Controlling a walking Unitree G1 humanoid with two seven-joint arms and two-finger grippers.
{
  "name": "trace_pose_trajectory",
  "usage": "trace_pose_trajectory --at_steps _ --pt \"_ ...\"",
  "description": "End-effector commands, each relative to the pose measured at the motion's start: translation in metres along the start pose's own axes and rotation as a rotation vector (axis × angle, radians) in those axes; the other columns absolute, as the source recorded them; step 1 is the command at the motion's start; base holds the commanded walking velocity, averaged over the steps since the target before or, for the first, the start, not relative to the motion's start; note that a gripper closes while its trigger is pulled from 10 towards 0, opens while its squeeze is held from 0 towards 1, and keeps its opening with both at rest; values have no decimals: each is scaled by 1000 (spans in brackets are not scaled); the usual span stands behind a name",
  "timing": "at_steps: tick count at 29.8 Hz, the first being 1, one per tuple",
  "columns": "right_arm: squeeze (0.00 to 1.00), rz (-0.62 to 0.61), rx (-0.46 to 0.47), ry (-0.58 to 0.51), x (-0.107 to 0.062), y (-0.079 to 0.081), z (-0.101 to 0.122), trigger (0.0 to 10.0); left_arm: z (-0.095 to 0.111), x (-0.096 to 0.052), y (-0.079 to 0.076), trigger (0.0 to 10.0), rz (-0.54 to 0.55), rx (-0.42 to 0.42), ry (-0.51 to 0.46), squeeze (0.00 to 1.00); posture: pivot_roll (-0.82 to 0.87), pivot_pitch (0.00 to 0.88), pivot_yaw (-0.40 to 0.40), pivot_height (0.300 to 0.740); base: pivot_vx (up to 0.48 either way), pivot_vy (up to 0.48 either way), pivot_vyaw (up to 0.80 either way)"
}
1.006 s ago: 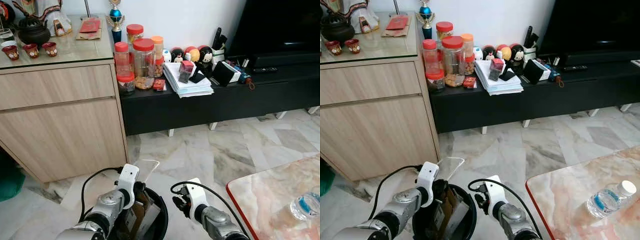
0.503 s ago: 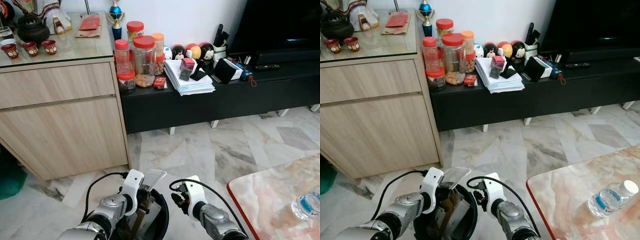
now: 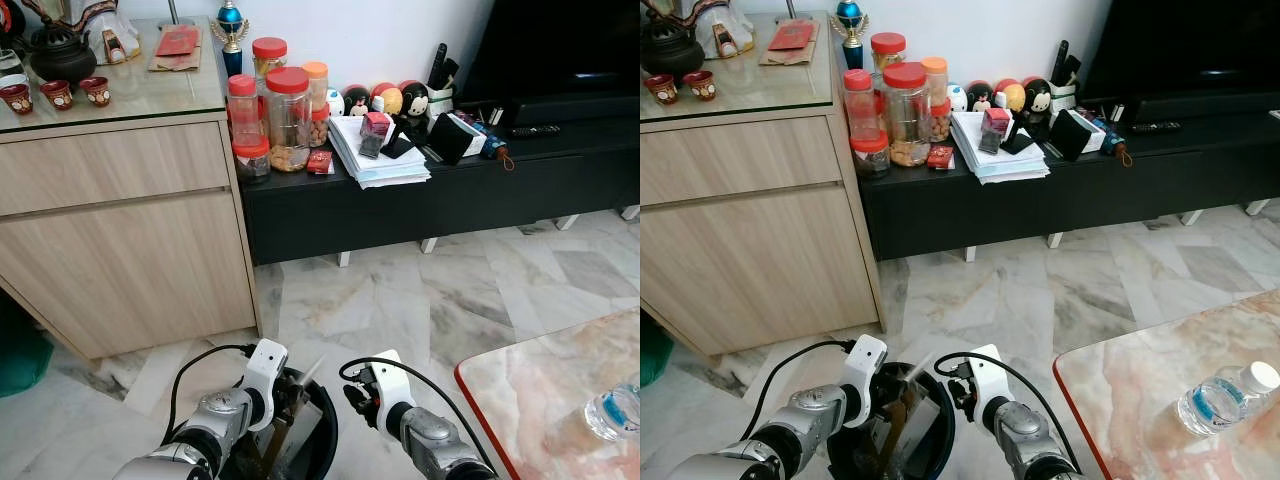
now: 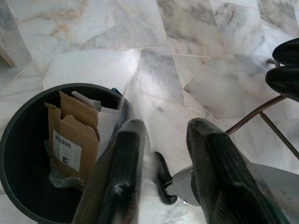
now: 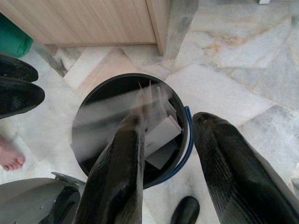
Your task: Picking trash to rubbish bin
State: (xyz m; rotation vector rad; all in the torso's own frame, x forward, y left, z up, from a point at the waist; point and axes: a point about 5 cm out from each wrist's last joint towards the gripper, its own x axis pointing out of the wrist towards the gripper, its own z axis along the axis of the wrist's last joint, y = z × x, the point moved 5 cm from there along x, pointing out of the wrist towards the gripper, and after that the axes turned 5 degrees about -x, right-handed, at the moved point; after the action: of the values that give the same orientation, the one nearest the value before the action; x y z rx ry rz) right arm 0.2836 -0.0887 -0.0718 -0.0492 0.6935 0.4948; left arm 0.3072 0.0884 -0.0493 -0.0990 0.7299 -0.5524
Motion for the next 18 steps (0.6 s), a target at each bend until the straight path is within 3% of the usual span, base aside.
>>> trace_pose_trajectory --at_steps 1,8,9,10,12,14,15,18 --pt "0 -10 2 -12 0 -2 3 10000 -2 0 -1 10000 -4 3 13 1000 24 68 -50 740 0 0 0" --pt "0 -12 4 -14 0 -2 3 10000 0 0 2 10000 14 4 6 1000 25 68 -53 740 0 0 0" --pt "0 -16 5 -13 0 -3 2 10000 3 -2 10 10000 59 38 -4 0 25 69 -55 740 0 0 0" --pt "0 -16 5 -13 0 -3 2 10000 3 -2 10 10000 59 38 -4 0 25 69 -55 740 0 0 0" --pt "0 -37 13 -8 -2 -6 0 10000 8 -13 39 10000 231 81 -31 0 25 69 -55 740 0 0 0" --pt "0 -53 13 5 -3 -9 -4 10000 7 -19 52 10000 294 68 -33 0 33 67 -57 740 0 0 0" --pt "0 -81 19 16 -4 -13 -8 10000 1 -28 68 10000 372 59 -21 0 33 67 -57 740 0 0 0" --pt "0 -129 53 37 -8 -20 -17 10000 -12 -41 85 10000 448 45 2 0 35 66 -57 740 0 0 0"
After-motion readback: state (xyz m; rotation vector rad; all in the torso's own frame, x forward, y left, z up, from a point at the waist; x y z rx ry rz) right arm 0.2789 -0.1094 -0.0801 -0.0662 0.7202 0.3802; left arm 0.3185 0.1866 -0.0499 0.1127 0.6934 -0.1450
